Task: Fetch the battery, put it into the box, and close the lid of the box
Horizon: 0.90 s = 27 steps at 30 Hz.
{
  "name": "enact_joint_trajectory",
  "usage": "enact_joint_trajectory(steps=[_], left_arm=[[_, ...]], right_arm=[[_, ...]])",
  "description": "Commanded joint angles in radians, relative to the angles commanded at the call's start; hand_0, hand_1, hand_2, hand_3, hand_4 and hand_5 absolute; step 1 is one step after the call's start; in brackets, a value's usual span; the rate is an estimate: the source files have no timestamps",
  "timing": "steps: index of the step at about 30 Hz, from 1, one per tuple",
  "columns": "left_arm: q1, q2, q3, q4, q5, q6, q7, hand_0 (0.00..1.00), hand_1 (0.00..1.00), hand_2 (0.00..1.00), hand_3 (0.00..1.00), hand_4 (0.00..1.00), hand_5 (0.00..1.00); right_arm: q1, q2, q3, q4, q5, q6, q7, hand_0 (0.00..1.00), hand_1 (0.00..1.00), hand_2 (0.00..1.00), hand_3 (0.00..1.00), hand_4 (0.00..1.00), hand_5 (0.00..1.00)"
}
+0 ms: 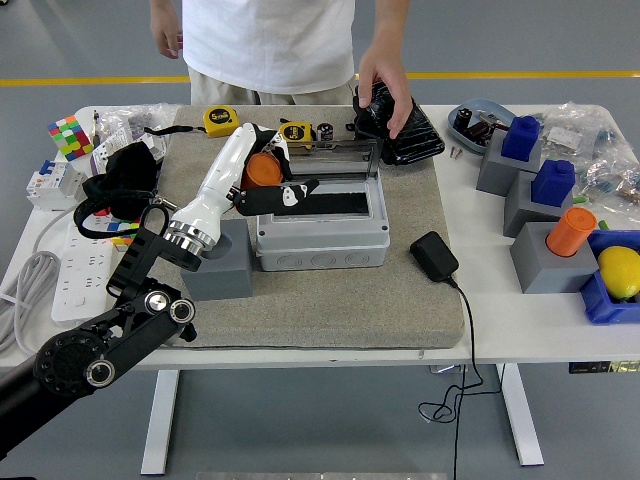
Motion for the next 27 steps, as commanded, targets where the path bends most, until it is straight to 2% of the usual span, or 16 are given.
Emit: enact_joint_trajectory(steps=[4, 8, 11, 12, 16, 27], left_arm=[[-0.079, -0.015, 0.080, 0.023, 0.144, -0.054, 0.154, 0.175, 0.141, 0.168, 0.227, 0.901, 0.002], [-0.131, -0.039, 0.136, 0.051, 0.219, -0.100, 0.256, 0.176, 0.144, 0.171, 0.246, 0.926, 0.002], [-0.170, -0.057, 0.174, 0.083, 0.233, -0.111, 0.284, 0.176, 0.144, 0.171, 0.246, 0.926, 0.002], [-0.185, -0.065, 0.187, 0.096, 0.235, -0.113, 0.291, 0.188, 0.151, 0.179, 0.295, 0.952, 0.002], [-0.229, -0.095, 0.230, 0.146, 0.252, -0.123, 0.316, 0.188, 0.151, 0.179, 0.295, 0.952, 0.002], [-0.311, -0.189, 0.298, 0.295, 0.237, -0.115, 0.314, 0.212, 0.169, 0.182, 0.317, 0.971, 0.002]], right_arm=[[0.002, -0.001, -0.005, 0.000, 0.001, 0.000, 0.000, 0.624, 0.645, 0.665, 0.570, 0.979, 0.538], [0.003, -0.004, -0.016, -0.001, 0.006, 0.000, -0.001, 0.625, 0.645, 0.665, 0.570, 0.980, 0.539], [0.004, -0.006, -0.023, -0.002, 0.008, 0.000, -0.002, 0.625, 0.645, 0.665, 0.570, 0.980, 0.539], [0.005, -0.006, -0.024, -0.002, 0.009, 0.000, -0.002, 0.625, 0.645, 0.665, 0.570, 0.979, 0.538], [0.010, -0.006, -0.030, -0.001, 0.009, -0.001, -0.001, 0.625, 0.645, 0.665, 0.570, 0.979, 0.538], [0.019, -0.012, -0.061, 0.000, 0.016, -0.001, -0.002, 0.625, 0.646, 0.665, 0.569, 0.979, 0.538]])
